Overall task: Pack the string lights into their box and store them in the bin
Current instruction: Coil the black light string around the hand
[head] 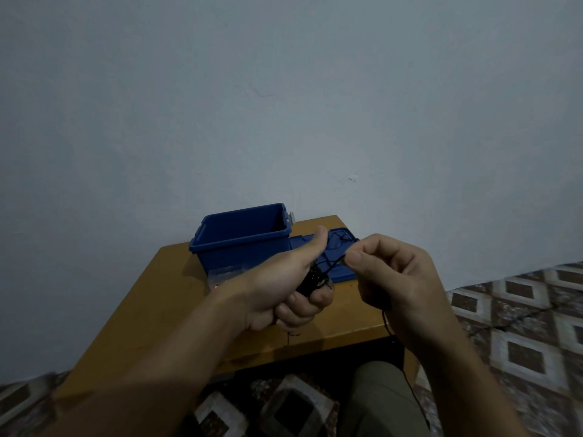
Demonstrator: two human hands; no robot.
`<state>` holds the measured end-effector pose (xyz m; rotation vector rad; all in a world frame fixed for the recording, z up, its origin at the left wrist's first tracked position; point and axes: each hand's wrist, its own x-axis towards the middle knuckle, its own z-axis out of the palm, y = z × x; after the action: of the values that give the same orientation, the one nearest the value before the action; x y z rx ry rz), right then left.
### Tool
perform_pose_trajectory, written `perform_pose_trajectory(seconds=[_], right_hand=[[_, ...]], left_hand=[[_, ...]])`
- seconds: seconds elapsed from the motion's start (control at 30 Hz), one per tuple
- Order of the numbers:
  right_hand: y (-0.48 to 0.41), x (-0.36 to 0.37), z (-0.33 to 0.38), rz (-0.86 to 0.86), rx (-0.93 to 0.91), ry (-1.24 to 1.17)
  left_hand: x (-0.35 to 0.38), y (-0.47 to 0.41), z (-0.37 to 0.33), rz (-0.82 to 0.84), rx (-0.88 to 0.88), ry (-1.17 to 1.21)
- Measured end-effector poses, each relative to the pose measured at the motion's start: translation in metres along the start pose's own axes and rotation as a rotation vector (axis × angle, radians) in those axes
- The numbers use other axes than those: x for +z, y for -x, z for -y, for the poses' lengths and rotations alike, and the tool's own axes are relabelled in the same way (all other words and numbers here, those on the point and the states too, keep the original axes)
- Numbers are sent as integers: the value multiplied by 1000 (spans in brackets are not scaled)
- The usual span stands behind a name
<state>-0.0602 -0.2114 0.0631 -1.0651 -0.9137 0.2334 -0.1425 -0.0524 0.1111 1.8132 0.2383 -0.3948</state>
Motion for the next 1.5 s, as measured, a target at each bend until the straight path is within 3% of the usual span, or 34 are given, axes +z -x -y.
perform_pose_trajectory(seconds=[0.2,0.47,0.67,0.97,1.2,1.5], right_hand=[[-1,5,-4,-51,-19,96],[-4,2,-20,-50,141,218],[-4,6,-19,10,235,197],[-1,11,-19,70,134,309],[-3,14,-19,136,135,381],[1,17,-12,235,236,387]], left_hand=[[0,-1,3,-31,-41,-101],[-11,-4,8,251,-32,94],[-10,0,6,399,217,332],[-10,0,5,525,434,656],[-8,1,-1,455,522,731],[-3,1,-14,136,590,711]])
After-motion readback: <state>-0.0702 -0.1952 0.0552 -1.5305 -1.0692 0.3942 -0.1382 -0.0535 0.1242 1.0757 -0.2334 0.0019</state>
